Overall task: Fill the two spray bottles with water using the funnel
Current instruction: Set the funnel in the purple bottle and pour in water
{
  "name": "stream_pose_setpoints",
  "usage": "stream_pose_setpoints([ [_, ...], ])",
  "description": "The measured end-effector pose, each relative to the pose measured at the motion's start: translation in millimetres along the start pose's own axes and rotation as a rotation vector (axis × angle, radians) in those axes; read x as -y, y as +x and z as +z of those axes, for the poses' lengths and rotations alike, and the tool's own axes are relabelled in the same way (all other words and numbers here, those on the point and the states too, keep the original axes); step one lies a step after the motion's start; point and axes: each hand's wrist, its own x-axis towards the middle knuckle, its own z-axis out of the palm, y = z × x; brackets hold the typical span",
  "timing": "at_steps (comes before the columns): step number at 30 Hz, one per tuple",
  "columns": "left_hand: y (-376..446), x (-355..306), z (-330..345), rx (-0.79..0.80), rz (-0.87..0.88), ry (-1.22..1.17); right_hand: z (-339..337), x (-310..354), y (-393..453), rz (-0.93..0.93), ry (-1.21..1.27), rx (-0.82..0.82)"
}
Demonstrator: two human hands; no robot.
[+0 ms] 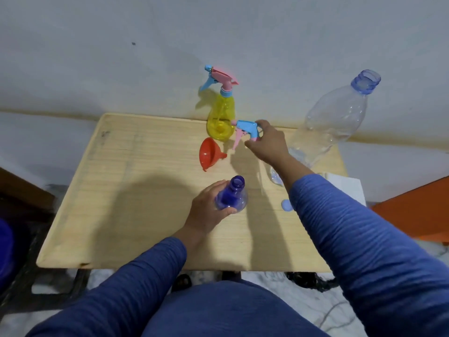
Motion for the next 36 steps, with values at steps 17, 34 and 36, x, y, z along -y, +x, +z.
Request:
stream_pose_setpoints([
  [17, -4, 1, 0, -0.019, -0.001, -0.072, 57, -48, -2, 0.152, -0.181, 0.27],
  [34, -3, 3, 2, -0.032, 0.034, -0.078, 63, -11, 24, -0.468, -0.125, 0.399],
  [36, -3, 3, 3, -0.035, 0.027, -0.072, 69, -9, 29, -0.472, -0.136, 0.419],
])
